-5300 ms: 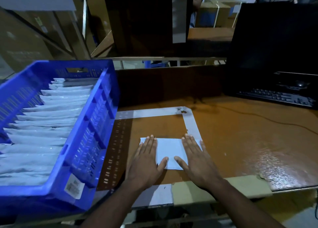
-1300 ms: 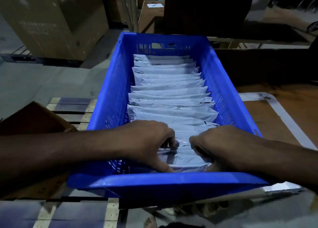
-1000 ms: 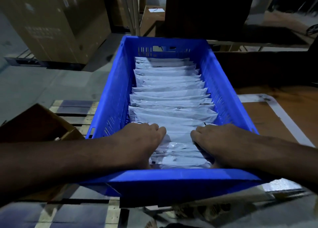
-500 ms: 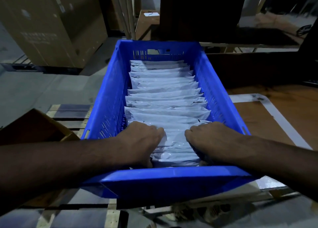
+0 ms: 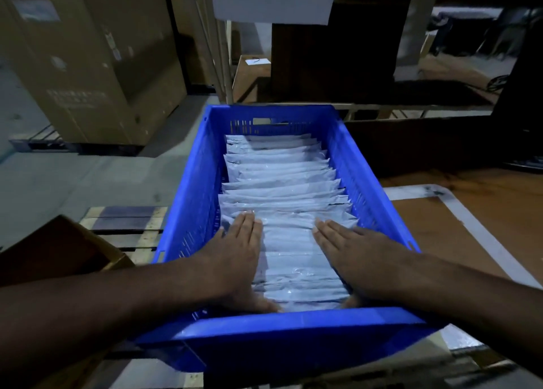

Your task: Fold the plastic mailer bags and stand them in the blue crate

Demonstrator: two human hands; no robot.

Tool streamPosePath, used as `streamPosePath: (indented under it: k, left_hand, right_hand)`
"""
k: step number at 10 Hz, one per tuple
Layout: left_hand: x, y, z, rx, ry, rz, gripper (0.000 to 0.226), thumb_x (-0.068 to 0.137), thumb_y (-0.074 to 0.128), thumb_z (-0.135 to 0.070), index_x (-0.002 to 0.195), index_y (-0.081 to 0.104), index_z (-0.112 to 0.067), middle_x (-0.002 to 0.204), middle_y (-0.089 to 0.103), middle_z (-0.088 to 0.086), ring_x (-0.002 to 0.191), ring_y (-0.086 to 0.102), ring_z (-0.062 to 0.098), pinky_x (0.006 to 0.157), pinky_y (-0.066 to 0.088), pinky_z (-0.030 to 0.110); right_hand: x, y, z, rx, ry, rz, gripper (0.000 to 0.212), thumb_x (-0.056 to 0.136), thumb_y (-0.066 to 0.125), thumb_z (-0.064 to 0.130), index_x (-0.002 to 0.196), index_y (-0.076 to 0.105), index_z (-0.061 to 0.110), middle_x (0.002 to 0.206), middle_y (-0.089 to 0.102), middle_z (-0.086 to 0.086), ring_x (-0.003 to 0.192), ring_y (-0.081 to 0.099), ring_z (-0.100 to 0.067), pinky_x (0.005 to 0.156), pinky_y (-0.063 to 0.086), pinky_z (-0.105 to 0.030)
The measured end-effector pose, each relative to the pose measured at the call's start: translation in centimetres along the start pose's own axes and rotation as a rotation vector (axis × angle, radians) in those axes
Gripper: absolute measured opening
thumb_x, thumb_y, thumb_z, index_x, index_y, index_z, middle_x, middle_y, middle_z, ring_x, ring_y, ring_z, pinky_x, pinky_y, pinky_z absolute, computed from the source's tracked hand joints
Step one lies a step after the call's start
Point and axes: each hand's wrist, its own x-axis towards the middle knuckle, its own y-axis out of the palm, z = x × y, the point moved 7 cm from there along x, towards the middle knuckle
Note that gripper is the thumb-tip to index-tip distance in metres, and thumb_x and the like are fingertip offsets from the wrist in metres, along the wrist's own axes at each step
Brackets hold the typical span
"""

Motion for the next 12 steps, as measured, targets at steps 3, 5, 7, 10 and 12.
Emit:
streamPosePath:
  k: [3,5,7,10,12]
  left_hand:
    - [0.7,-3.4,1.1,0.017,-0.062,-0.220,0.127,0.067,-0.008,-0.093,0.160,-0.010,-0.007,0.168,-0.017,0.008,0.155,-0.018,0.020,0.125,-0.001,0.054]
    - [6.2,-2.1,2.1,-0.025,-0.172,-0.141,0.102,0.092,0.007,-0.078,0.160,-0.009,-0.004,0.169,-0.015,0.013,0.155,-0.015,0.025,0.124,0.000,0.055]
    - [6.6,-1.4,2.2,-0.129,-0.140,-0.132,0.102,0.093,0.011,-0.079,0.159,-0.015,-0.006,0.167,-0.019,0.013,0.155,-0.018,0.026,0.125,-0.003,0.053]
    - [5.9,-2.9,2.2,-0.223,-0.148,-0.148,0.107,0.088,0.016,-0.084,0.160,-0.009,-0.009,0.169,-0.017,0.007,0.155,-0.017,0.020,0.125,-0.003,0.053]
    - [3.6,-4.6,0.5,-0.381,-0.150,-0.285,0.102,0.093,0.028,-0.079,0.162,-0.008,-0.013,0.169,-0.014,0.003,0.155,-0.015,0.015,0.126,-0.003,0.045]
  right_hand:
    - [1.1,-4.8,-2.4,0.401,0.112,-0.039,0.098,0.087,0.054,0.071,0.150,0.024,0.001,0.160,0.023,-0.011,0.147,0.024,-0.023,0.115,0.029,-0.028]
    - [7.2,-1.4,-3.4,0.351,0.304,-0.009,0.085,0.101,0.020,0.064,0.159,-0.005,0.006,0.167,-0.010,-0.012,0.154,-0.007,-0.027,0.124,0.003,-0.050]
    - [6.7,0.0,-3.7,0.373,0.359,0.001,0.083,0.102,0.014,0.063,0.158,-0.011,0.007,0.166,-0.016,-0.009,0.153,-0.015,-0.023,0.124,-0.004,-0.049]
    - [5.2,-2.6,-4.4,0.422,0.344,-0.157,0.089,0.100,0.028,0.065,0.158,0.003,0.003,0.167,0.003,-0.013,0.154,-0.001,-0.025,0.124,0.007,-0.044]
    - [0.8,-4.4,-3.3,0.375,0.335,-0.354,0.087,0.099,0.045,0.058,0.158,0.009,0.004,0.166,0.012,-0.011,0.154,0.006,-0.024,0.124,0.008,-0.035]
